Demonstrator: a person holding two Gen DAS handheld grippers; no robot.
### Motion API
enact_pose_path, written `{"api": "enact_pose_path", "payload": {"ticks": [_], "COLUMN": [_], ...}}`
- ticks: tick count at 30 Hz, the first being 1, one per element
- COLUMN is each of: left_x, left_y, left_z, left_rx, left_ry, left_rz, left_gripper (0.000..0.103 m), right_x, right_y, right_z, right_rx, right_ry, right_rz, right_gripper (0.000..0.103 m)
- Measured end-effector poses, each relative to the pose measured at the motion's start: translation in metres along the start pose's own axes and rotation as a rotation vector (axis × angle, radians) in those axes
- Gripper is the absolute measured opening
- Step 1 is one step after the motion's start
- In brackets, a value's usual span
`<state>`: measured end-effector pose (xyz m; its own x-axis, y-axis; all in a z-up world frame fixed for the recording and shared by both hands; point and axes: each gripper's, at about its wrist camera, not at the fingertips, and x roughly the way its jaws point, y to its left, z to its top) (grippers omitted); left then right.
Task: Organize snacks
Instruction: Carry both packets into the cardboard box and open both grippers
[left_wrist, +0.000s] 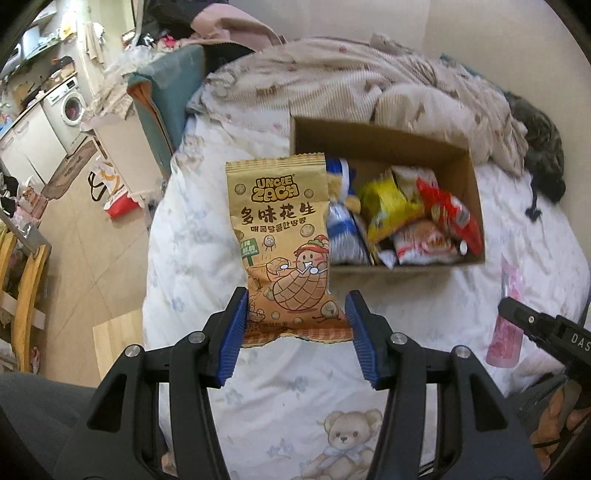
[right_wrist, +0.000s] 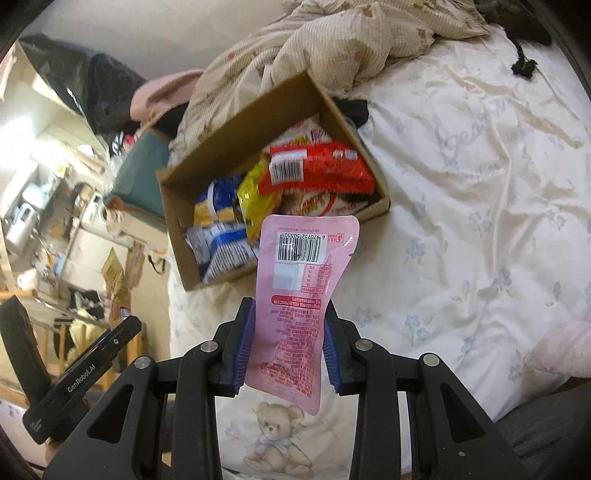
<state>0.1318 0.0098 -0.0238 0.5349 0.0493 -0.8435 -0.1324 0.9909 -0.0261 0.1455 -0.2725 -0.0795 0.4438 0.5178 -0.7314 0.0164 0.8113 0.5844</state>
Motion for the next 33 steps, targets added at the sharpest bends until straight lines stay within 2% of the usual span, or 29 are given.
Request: {"api": "enact_pose_path", "payload": {"ticks": [6,13,22,27,33], "left_x": [0.006,0.032,0.057,0.077,0.102], "left_y": [0.010,0.009,-0.013,-0.031,-0.032], "left_z": [0.017,0.033,0.077,0.100,0.109], "left_rx": [-0.002,0.015,0.080,0.118,0.117], "left_ry": [-0.047,-0.027,-0.045,-0.044,-0.037], "left_rz": [0.016,0.002,-0.028,-0.062,-0.092], "left_gripper": [0.049,0.049,0.049,0.049,0.049], "right_x": [-0.002,0.010,0.034,0.053,0.081], "right_y": [-0.001,0.011,0.051,0.069,0.077], "right_z": [0.012,0.030,0.068,0.098,0.120], "right_rx": [0.004,-0.031,-0.193,-0.231,-0.274], "right_ry": [-0.013,0.001,-0.017,-0.027,-0.016], "right_rz": [0.019,0.029,0.040,0.062,0.068], "right_gripper": [0.035,0.036,0.036,0.036,0.036]}}
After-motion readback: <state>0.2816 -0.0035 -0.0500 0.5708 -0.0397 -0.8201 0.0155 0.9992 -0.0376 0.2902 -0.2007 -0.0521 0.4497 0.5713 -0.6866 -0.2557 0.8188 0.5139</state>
